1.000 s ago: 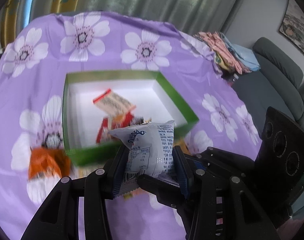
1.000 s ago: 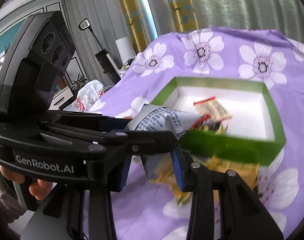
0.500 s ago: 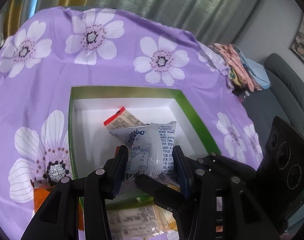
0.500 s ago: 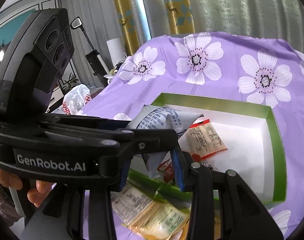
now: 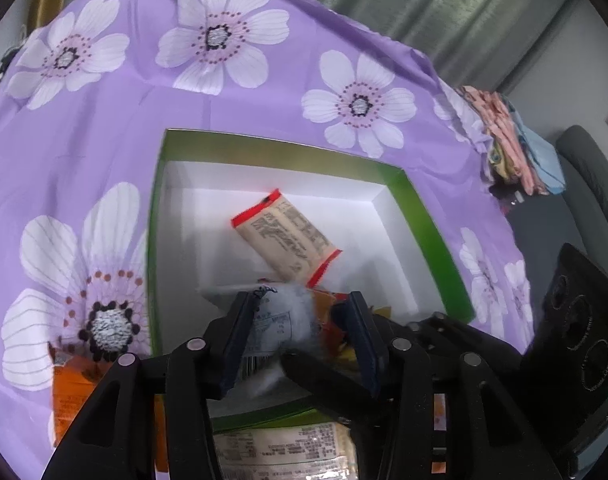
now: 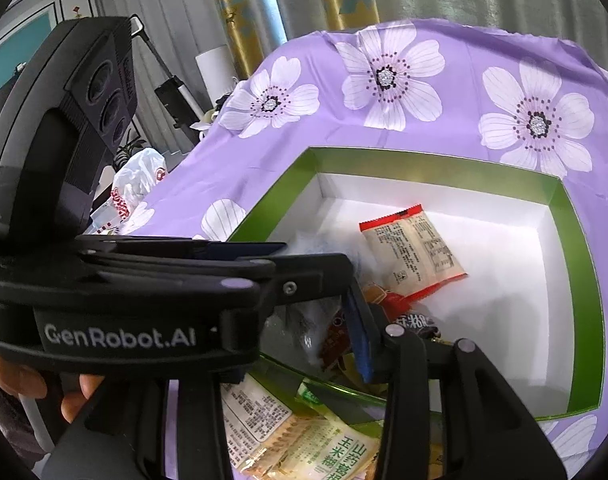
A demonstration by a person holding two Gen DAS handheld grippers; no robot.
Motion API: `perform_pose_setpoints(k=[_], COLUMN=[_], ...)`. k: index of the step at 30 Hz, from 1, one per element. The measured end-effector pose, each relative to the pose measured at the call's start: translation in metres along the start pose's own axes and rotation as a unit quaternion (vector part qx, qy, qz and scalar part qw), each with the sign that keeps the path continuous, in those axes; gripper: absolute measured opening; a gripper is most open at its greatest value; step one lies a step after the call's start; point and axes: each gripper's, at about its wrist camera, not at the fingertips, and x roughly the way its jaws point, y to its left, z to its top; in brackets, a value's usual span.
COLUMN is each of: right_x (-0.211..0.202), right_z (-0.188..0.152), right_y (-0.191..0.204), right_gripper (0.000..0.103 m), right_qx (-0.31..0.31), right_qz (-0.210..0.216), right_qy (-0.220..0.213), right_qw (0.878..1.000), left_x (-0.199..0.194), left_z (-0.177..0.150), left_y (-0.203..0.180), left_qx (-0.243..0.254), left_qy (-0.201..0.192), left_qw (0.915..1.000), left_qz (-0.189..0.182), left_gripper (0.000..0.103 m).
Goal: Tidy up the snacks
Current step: 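Open the right gripper to release the white bag in the box, then move the right gripper to the cream biscuit packet and grasp it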
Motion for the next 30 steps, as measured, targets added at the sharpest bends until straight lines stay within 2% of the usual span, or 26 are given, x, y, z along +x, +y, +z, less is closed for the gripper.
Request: perform_pose_setpoints(k=[3, 4, 6, 15, 17, 19, 30], right_x=[-0.004, -0.006, -0.012, -0.053, -0.063, -0.073, -0.119], right_z=[0.0, -0.001, -0.002, -0.008, -0.011, -0.015, -0.04], right_y=[-0.001, -0.001, 0.0, 0.007, 0.008, 0.01, 0.019], right_gripper=[0.048, 0.05, 0.054, 0.075, 0.08, 0.085, 0.088], right_qx=[0.003, 0.003, 0.002, 0.002, 0.005, 0.008, 0.019], right_qz=[-0.006, -0.01, -0.019, -0.05, -0.058, -0.067, -0.095], right_qy=[-0.005, -0.007, -0.014, -0.051, -0.06, -0.065, -0.076], right_qw=[1.0, 1.0, 1.0, 0.997, 0.997, 0.996, 0.992], left_x=[-0.007, -0.011, -0.018, -0.053, -0.061, -0.068, -0.111], left_z=[-0.002, -0.002, -0.002, -0.014, -0.024, -0.031, -0.072], left_y=[0.002, 0.003, 0.002, -0.008, -0.008, -0.008, -0.023], left_qx=[-0.004, -0.006, -0.006, 0.007, 0.002, -0.005, 0.001], left_qy=[-0.007, -0.01, -0.02, -0.044, -0.046, -0.049, -0.059], left_qw=[1.0, 0.9999, 0.9997, 0.9986, 0.9987, 0.9986, 0.9982], left_qz=[0.004, 0.008, 0.015, 0.03, 0.024, 0.019, 0.011], left_gripper=[0.06, 0.07, 0.079, 0.081, 0.086, 0.098, 0.1])
